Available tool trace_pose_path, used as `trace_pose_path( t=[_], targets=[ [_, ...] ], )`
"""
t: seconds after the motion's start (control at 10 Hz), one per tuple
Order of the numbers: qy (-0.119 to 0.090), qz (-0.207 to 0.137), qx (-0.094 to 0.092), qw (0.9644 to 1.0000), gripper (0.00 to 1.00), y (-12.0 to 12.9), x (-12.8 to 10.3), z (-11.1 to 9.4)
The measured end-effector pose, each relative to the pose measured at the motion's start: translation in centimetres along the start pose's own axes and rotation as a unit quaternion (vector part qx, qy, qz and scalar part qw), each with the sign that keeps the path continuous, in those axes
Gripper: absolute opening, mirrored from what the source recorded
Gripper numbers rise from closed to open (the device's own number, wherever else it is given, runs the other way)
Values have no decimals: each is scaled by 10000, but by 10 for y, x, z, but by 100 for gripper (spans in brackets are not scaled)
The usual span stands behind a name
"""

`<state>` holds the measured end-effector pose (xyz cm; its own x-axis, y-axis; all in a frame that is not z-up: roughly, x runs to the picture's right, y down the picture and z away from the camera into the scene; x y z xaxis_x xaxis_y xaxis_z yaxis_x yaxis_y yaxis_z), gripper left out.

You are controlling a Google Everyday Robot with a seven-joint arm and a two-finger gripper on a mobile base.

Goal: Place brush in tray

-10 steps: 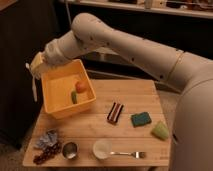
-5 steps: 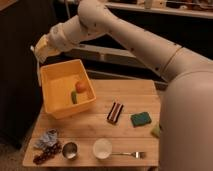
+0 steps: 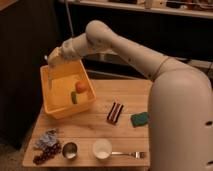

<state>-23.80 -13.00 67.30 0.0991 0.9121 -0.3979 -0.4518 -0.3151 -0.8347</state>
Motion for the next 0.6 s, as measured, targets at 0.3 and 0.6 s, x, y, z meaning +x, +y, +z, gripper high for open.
trace_pose_path(
  t=[0.3, 0.6],
  targets=[
    [-72, 339, 59, 9994, 21, -78, -5, 19],
    [10, 598, 349, 9976, 51, -127, -1, 33]
  ],
)
